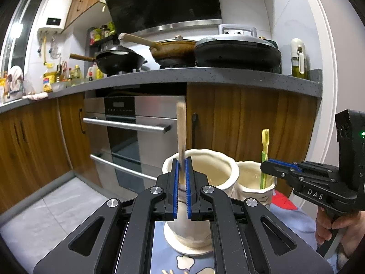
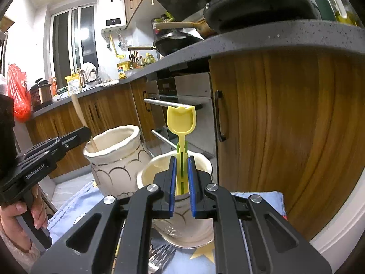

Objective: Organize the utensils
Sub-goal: 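Lower chopstick into tall cup with left tool while right tool drops spoon in short cup, then open both tools, then grasp another wooden chopstick with the left tool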

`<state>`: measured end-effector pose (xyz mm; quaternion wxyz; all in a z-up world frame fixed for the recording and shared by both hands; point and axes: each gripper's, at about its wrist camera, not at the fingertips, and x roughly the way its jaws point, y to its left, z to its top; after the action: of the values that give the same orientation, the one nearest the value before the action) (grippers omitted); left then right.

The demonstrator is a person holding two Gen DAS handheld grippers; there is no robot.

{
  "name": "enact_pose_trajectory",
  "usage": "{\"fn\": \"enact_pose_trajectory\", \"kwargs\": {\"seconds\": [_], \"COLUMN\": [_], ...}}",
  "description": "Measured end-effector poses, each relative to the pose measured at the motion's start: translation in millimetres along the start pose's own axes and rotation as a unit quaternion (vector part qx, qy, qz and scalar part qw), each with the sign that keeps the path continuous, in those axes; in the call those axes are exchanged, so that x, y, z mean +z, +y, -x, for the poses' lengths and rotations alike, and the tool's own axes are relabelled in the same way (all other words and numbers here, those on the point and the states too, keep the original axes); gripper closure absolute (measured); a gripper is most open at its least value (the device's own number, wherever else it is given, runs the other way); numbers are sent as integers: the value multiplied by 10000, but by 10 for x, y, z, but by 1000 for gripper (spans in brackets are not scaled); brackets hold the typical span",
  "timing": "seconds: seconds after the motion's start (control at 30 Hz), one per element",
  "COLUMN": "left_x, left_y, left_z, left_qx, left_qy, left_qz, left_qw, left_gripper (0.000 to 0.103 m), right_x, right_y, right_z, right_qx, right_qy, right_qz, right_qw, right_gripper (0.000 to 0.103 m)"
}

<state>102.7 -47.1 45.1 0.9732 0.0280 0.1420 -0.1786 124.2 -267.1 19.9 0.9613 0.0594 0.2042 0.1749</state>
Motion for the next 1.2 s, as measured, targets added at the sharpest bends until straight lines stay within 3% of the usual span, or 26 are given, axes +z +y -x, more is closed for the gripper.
{"fn": "enact_pose_trajectory", "kwargs": {"seconds": [0.23,0.43,0.5,0.57,0.67,0.77,0.93,1.2], "left_x": [6,39,42,43,17,-49,-220,-571], "left_y": [16,-1,-2,12,46,91,176,296], "left_z": [5,82,108,153,243,349,455,560], "left_qx": [26,110,177,220,305,462,639,881], "left_qy": [2,-122,-126,-147,-160,-167,211,850], "left_qz": [36,-16,-29,31,112,198,264,342], "left_qw": [10000,9999,9998,9996,9993,9986,9974,9919], "left_gripper": [96,88,78,52,38,19,8,8], "right_x": [9,30,53,59,33,-12,-100,-326], "right_y": [-17,-26,-7,22,80,136,189,184], "right_z": [30,60,109,181,308,400,484,530], "right_qx": [-2,-82,-121,-139,-189,-215,-411,-532], "right_qy": [-46,-108,-184,-270,-395,-480,-469,-20], "right_qz": [2,-31,-63,-65,-48,-14,1,-265], "right_qw": [10000,9999,9997,9995,9990,9986,9981,9982], "right_gripper": [91,71,57,46,18,5,5,5]}}
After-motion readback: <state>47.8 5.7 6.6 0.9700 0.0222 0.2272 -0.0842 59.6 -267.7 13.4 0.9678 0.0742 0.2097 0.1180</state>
